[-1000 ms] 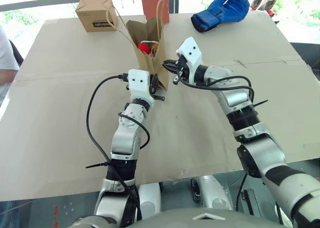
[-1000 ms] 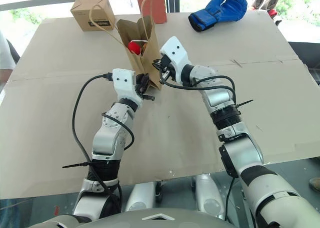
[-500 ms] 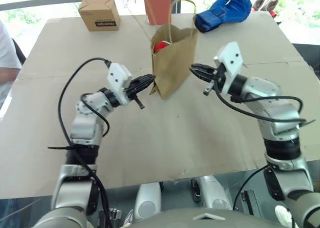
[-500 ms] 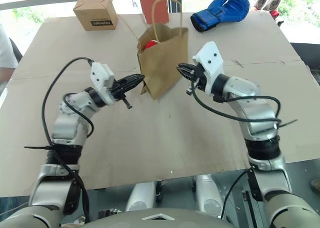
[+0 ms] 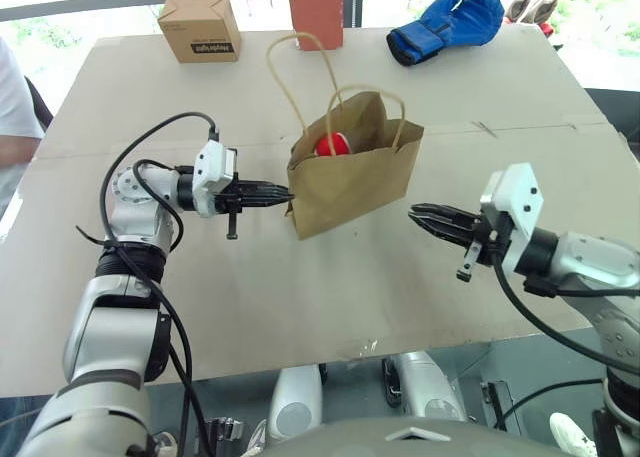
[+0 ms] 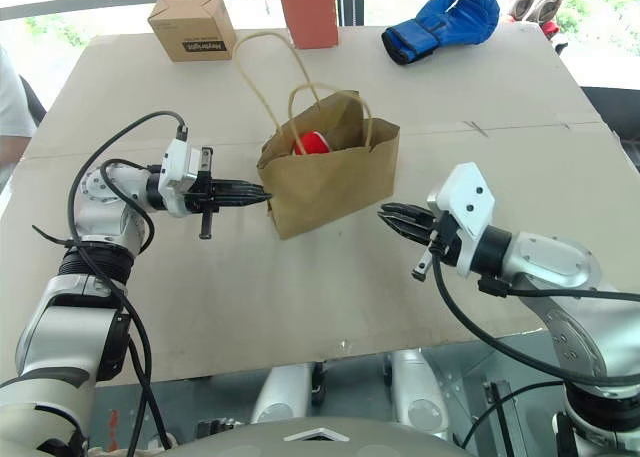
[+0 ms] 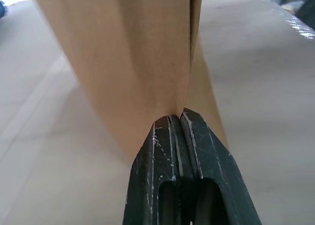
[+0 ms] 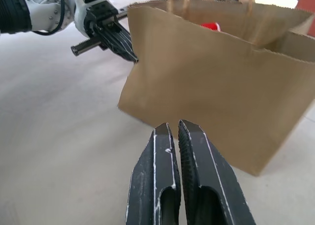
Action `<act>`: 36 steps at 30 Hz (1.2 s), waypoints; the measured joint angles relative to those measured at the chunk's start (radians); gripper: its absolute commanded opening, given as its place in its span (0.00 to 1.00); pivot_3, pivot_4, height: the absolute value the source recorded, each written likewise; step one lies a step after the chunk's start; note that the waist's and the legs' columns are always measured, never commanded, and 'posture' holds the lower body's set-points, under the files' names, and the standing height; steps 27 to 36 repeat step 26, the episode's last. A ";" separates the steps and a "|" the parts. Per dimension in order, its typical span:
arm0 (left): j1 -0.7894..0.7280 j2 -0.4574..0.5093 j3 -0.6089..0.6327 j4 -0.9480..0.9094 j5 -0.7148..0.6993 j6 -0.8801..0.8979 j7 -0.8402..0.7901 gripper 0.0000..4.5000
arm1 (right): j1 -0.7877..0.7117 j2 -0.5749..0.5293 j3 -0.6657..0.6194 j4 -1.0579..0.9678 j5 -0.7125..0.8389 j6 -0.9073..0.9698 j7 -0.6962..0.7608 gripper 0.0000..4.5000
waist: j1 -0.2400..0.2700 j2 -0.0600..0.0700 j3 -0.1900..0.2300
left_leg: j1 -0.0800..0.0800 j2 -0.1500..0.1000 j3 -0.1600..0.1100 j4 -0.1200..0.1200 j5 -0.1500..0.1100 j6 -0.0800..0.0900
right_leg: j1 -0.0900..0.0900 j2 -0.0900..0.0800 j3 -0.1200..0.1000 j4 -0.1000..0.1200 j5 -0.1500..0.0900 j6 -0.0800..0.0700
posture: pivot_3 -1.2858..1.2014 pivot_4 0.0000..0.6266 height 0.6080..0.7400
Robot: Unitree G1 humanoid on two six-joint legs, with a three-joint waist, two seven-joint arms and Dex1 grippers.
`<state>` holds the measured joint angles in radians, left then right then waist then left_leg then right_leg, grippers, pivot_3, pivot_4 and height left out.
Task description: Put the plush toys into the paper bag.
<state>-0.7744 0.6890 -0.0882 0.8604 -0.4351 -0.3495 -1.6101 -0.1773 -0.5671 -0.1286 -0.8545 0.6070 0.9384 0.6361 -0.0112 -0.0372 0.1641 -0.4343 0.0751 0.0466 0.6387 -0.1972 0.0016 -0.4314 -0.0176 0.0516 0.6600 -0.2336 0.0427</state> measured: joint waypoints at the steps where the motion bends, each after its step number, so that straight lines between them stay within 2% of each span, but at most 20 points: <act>1: -0.013 -0.001 -0.002 0.016 -0.002 -0.002 0.000 0.01 | 0.005 0.000 0.000 0.000 0.003 -0.004 -0.008 0.00 | 0.000 0.000 0.000 | 0.000 0.000 0.000 0.001 0.000 0.000 | 0.000 0.000 0.000 0.000 0.000 0.000 | 0.52 0.24 1.00; 4: -0.032 0.005 0.000 0.034 -0.013 0.026 0.000 0.22 | 0.033 -0.004 0.000 0.001 0.004 -0.025 -0.021 0.00 | -0.002 0.000 0.000 | 0.000 0.000 0.001 0.001 0.000 0.000 | 0.000 0.000 0.001 0.000 0.000 0.000 | 0.52 0.24 1.00; 7: -0.009 0.020 0.061 -0.001 -0.046 0.140 0.004 0.53 | 0.056 -0.012 0.000 0.014 -0.009 -0.064 -0.030 0.00 | -0.007 0.000 0.000 | 0.000 0.000 0.000 0.001 0.000 0.000 | 0.000 0.000 0.001 0.001 0.001 0.001 | 0.52 0.24 1.00; 10: 0.153 0.068 0.142 -0.245 -0.113 0.348 0.088 0.89 | 0.097 -0.025 -0.021 0.057 -0.005 -0.121 -0.004 0.20 | -0.019 0.000 0.000 | 0.001 0.001 0.000 -0.001 0.000 0.000 | 0.000 0.000 0.001 0.001 0.002 0.003 | 0.52 0.24 1.00; 11: 0.235 0.087 0.173 -0.344 -0.138 0.433 0.133 1.00 | 0.127 -0.033 -0.042 0.077 -0.005 -0.142 0.013 0.34 | -0.022 0.000 0.000 | 0.001 0.001 0.000 -0.002 0.000 0.000 | 0.000 0.000 0.001 0.001 0.001 0.003 | 0.52 0.24 1.00; 12: 0.286 0.098 0.192 -0.399 -0.154 0.483 0.160 1.00 | 0.142 -0.044 -0.051 0.091 -0.005 -0.153 0.022 0.42 | -0.023 0.000 0.000 | 0.001 0.001 0.000 -0.002 0.000 0.000 | 0.000 0.000 0.000 0.001 0.001 0.003 | 0.52 0.24 1.00; 15: 0.589 0.131 0.317 -0.699 -0.239 0.664 0.290 1.00 | 0.245 -0.098 -0.132 0.123 -0.002 -0.218 0.097 0.74 | -0.030 0.000 0.000 | 0.003 0.001 0.002 -0.003 0.000 0.000 | 0.001 -0.002 0.001 0.000 0.001 0.003 | 0.52 0.24 1.00; 18: 0.822 0.130 0.411 -0.882 -0.277 0.760 0.384 1.00 | 0.325 -0.145 -0.215 0.151 -0.002 -0.270 0.158 0.99 | -0.027 0.000 0.000 | 0.004 0.002 0.001 -0.003 0.000 0.000 | 0.001 -0.002 0.000 0.000 -0.003 0.003 | 0.52 0.24 1.00; 20: 0.939 0.123 0.482 -0.991 -0.299 0.793 0.429 1.00 | 0.357 -0.170 -0.268 0.157 0.003 -0.294 0.190 0.99 | -0.020 0.000 0.000 | 0.004 0.002 0.001 -0.002 0.000 0.000 | 0.002 -0.003 -0.001 0.000 -0.003 0.003 | 0.52 0.24 1.00; 25: 1.086 0.078 0.600 -1.105 -0.307 0.795 0.510 1.00 | 0.394 -0.233 -0.349 0.170 0.016 -0.324 0.239 0.99 | -0.009 0.001 0.000 | 0.007 -0.001 0.002 -0.002 -0.003 -0.005 | 0.001 -0.016 -0.007 -0.001 -0.003 0.003 | 0.52 0.24 1.00; 36: 1.092 0.071 0.603 -1.106 -0.303 0.791 0.518 1.00 | 0.392 -0.240 -0.352 0.177 0.010 -0.329 0.238 0.99 | -0.006 0.001 -0.001 | 0.006 -0.001 0.002 -0.002 -0.003 -0.005 | 0.001 -0.017 -0.008 -0.003 -0.003 0.003 | 0.52 0.24 1.00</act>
